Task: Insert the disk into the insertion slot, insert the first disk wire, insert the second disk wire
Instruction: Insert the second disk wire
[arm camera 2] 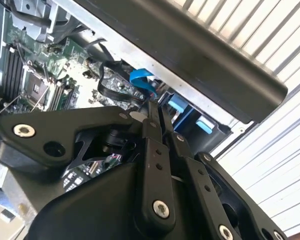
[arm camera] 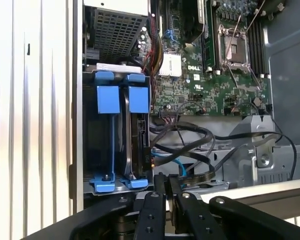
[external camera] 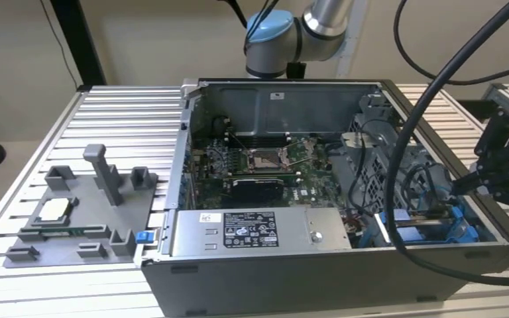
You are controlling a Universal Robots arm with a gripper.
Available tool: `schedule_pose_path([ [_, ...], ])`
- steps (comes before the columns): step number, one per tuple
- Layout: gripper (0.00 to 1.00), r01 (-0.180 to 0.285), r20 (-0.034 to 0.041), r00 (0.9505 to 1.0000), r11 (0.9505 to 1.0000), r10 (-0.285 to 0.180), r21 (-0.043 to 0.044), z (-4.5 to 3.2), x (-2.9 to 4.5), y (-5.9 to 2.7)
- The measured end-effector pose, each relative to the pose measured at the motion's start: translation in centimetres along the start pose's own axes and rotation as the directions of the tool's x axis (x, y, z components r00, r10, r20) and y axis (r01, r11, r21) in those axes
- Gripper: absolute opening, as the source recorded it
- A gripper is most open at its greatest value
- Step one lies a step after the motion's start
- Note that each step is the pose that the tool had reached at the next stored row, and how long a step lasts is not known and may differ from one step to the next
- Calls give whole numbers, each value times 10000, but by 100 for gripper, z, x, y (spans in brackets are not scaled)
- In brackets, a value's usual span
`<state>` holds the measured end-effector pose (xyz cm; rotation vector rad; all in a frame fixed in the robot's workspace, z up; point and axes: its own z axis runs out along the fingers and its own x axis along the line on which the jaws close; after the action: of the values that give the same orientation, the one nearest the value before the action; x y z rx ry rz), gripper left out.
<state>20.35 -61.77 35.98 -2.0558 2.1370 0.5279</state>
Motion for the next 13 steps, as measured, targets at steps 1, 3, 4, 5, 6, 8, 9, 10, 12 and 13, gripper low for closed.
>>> schedule_pose_path([
  [1,0,-2,1,10000,10000,2,2,-11,-4,24],
  [3,0,-7,0,10000,10000,7,8,-34,-11,72],
  [4,0,-9,3,10000,10000,9,11,-44,-15,98],
  [5,0,-11,3,10000,10000,11,13,-53,-18,123],
  [6,0,-13,3,10000,10000,13,16,-61,-21,151],
  [8,0,-16,4,10000,10000,16,26,-72,-26,206],
  [9,0,-16,3,10000,10000,16,31,-77,-28,233],
  [10,0,-16,3,10000,10000,16,37,-80,-29,263],
  [12,0,-14,5,10000,10000,14,49,-84,-31,319],
  [13,0,-13,6,10000,10000,13,55,-86,-31,348],
])
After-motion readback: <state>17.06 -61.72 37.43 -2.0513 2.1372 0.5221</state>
